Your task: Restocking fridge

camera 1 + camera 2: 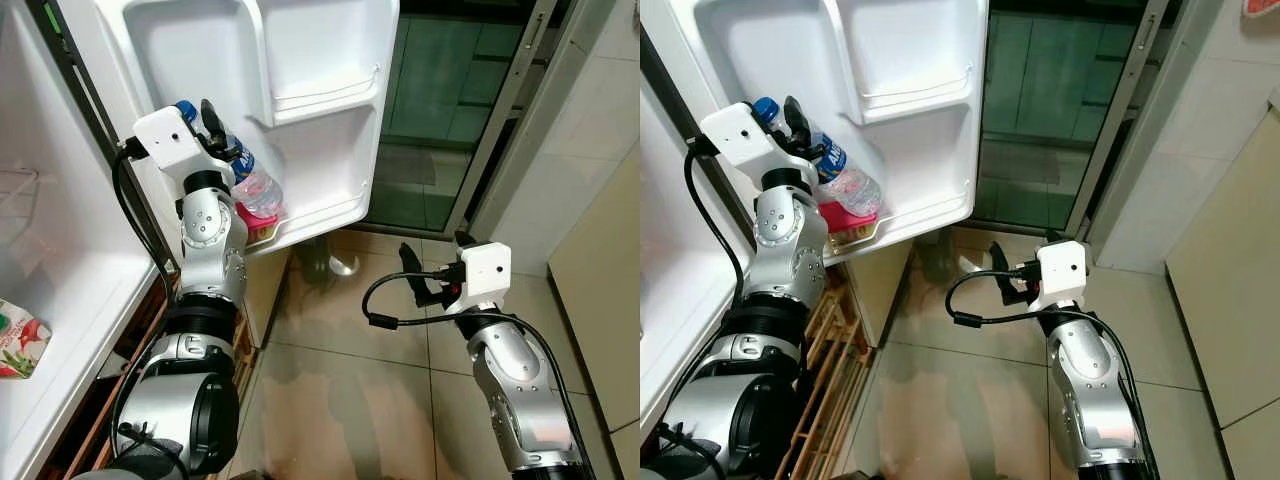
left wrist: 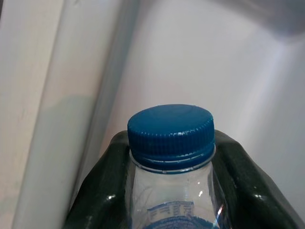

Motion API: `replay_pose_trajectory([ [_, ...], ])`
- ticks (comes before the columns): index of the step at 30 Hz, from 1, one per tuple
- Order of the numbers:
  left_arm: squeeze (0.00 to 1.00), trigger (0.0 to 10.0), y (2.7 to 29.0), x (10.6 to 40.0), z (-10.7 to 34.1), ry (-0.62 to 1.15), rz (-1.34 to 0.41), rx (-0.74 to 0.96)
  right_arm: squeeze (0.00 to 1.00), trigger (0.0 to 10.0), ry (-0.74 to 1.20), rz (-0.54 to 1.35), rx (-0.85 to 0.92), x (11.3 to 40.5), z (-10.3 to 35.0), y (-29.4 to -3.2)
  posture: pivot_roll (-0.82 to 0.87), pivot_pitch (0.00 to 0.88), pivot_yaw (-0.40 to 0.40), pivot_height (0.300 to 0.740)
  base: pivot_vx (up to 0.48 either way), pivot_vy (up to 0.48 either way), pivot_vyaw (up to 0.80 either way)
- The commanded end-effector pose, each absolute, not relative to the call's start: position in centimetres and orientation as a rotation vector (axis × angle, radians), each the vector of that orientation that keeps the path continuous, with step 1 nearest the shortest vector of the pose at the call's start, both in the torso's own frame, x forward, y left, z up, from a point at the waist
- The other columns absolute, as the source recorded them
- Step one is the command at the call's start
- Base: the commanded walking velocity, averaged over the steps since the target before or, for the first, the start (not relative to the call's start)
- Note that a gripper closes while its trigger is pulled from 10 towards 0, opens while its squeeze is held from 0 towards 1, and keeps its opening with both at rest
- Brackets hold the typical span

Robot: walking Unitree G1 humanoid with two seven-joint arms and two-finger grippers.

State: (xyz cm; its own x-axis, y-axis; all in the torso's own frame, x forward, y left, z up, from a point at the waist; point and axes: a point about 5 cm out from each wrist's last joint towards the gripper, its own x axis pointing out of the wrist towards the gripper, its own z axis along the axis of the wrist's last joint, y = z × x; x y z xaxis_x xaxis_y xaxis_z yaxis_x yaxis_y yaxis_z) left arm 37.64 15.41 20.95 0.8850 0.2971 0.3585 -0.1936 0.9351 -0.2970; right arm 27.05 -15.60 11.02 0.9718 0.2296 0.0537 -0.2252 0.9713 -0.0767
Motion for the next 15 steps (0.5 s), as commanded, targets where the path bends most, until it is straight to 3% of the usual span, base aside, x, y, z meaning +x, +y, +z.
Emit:
replay_pose_trajectory([
  [1,0.00,10.0,15.6,37.6,20.9,-0.410,0.274,-0.249,0.00,10.0,-0.065,0.226,-0.076,26.9,11.3,-15.7,-0.13,0.000,0.029,0.740,0.000,0.000,0.00],
  [10,0.00,10.0,15.6,37.3,24.2,-0.505,0.253,-0.350,0.00,10.0,-0.063,0.227,-0.075,26.8,11.2,-15.6,-0.12,0.000,0.032,0.740,0.000,0.000,0.00],
  [15,0.00,10.0,15.4,37.3,23.9,-0.484,0.252,-0.376,0.00,10.0,-0.062,0.233,-0.074,26.9,11.2,-15.4,-0.12,0.000,0.029,0.740,0.000,0.000,0.00],
])
